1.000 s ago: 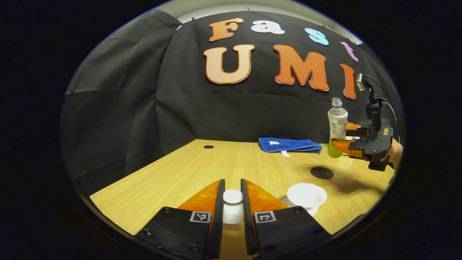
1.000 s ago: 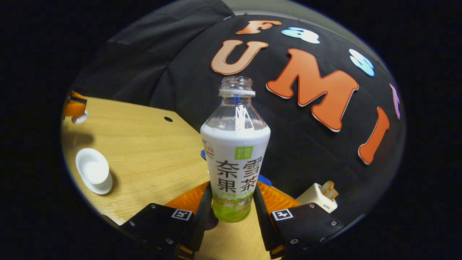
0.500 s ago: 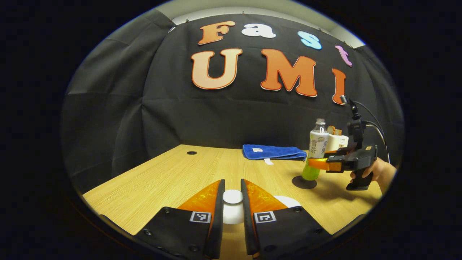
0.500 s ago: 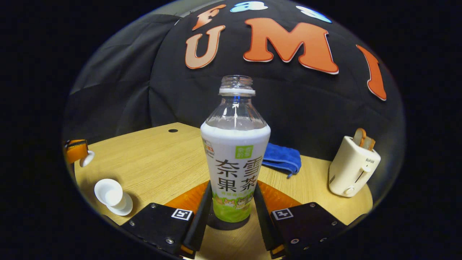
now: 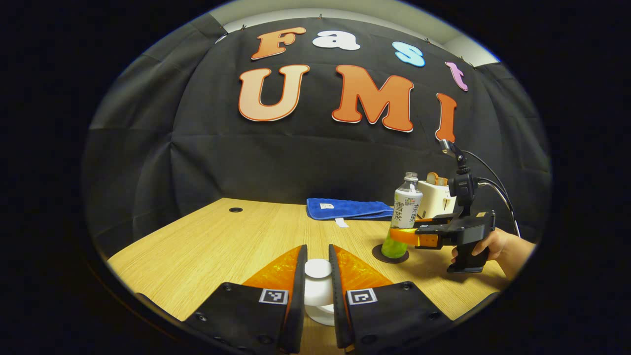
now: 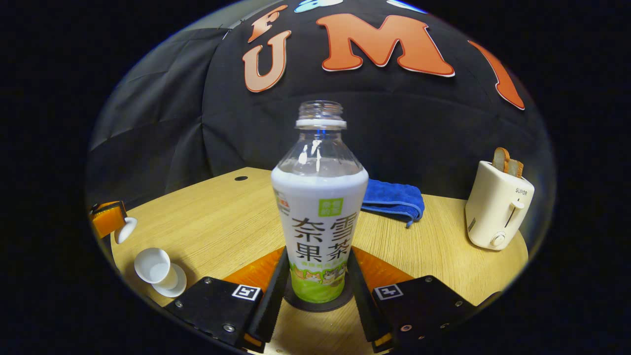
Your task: Open the teacup lid with one hand, grasp the water bottle and pour water into the teacup with the other hand; after pouring, place the water bottle on the coaster and then close the teacup lid.
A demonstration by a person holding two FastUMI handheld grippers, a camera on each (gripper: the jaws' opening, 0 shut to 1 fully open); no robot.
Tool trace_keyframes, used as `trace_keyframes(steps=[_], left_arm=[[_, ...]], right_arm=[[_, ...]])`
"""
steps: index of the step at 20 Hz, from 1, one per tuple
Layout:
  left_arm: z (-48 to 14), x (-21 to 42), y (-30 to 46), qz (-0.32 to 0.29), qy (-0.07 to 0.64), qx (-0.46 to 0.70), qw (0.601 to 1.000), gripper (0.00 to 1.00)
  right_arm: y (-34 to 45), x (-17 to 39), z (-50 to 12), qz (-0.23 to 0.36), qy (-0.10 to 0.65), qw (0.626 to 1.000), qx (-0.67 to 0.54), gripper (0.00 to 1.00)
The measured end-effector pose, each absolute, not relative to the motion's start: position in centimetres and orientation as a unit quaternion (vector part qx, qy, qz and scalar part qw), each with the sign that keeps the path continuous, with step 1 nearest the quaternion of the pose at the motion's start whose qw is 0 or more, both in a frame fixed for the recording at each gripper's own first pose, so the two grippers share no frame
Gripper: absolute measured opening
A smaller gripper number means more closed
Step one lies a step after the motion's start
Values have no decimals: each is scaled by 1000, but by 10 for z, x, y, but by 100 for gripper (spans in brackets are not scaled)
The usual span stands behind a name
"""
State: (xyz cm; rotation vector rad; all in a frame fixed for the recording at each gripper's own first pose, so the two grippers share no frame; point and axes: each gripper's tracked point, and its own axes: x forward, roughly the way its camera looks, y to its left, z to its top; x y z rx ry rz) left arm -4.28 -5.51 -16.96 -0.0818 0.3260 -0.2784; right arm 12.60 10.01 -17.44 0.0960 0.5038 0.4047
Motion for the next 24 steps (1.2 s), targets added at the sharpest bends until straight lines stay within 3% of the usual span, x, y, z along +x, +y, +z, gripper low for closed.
trace_keyframes(steps=[7,9,10,16,19,20,23,24], left_arm=[[-196,-51,-88,-162,185,-30,969,29],[-203,-52,-90,-160,188,-22,969,30],[-208,-52,-92,-159,193,-19,968,27],[-220,-52,-93,-154,203,6,967,31],[-202,-48,-92,-152,183,6,971,46],[-198,-48,-92,-150,181,13,972,60],[-171,-44,-97,-150,151,21,977,82],[-160,-42,-98,-148,138,22,979,94]], right_arm=[[91,108,-175,204,247,945,59,97],[88,99,-167,208,238,946,71,94],[85,95,-162,208,232,948,70,98],[64,69,-136,201,199,957,61,97],[52,59,-120,189,179,964,62,97],[46,58,-115,176,171,968,56,98],[28,51,-90,145,130,980,41,97],[25,47,-83,139,119,983,33,97]])
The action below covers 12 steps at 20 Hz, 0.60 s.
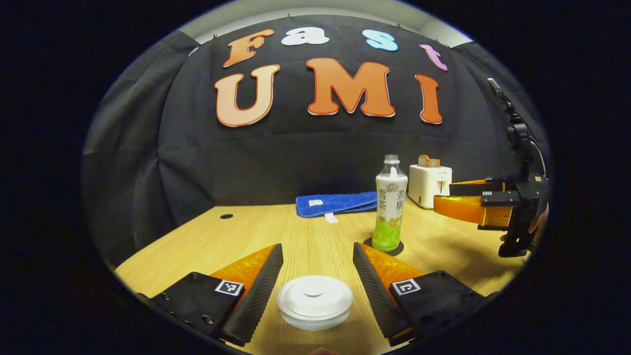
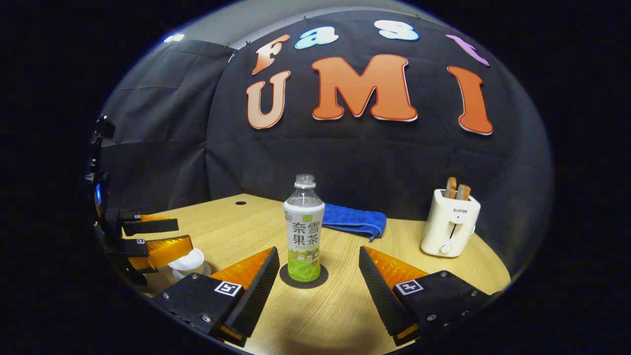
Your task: Open the teacup lid with one hand, grasp the water bottle and pour water into the teacup with the other hand; after pouring, place the water bottle on the coaster and then close the teacup lid.
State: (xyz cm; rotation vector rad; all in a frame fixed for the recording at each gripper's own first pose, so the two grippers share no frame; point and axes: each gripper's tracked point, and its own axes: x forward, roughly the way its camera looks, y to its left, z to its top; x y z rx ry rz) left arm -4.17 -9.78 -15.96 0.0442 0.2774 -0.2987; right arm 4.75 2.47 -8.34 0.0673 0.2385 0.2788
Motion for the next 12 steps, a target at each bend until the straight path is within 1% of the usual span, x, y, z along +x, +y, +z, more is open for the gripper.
trace_keyframes(steps=[3,4,5,7,8,9,10,11,12], left_arm=[[-125,-33,-103,-141,103,15,985,97],[-114,-30,-102,-135,94,10,986,97],[-105,-27,-103,-132,88,3,987,94],[-89,-21,-105,-127,73,-9,989,100],[-82,-19,-104,-124,67,-9,990,94],[-76,-17,-102,-120,61,-7,991,98],[-72,-15,-102,-118,58,-5,991,98],[-69,-15,-104,-120,59,-3,991,95],[-67,-16,-105,-121,60,-2,991,97]], right_arm=[[19,39,-61,121,94,988,18,97],[18,35,-57,114,93,989,16,97],[15,31,-52,106,92,990,11,97],[8,24,-37,91,77,993,1,97],[6,22,-29,84,67,994,-1,97],[2,20,-22,76,59,995,-3,97],[-1,17,-17,69,53,996,-3,97],[-4,15,-13,62,51,997,-2,98],[-6,13,-12,56,53,997,0,98]])
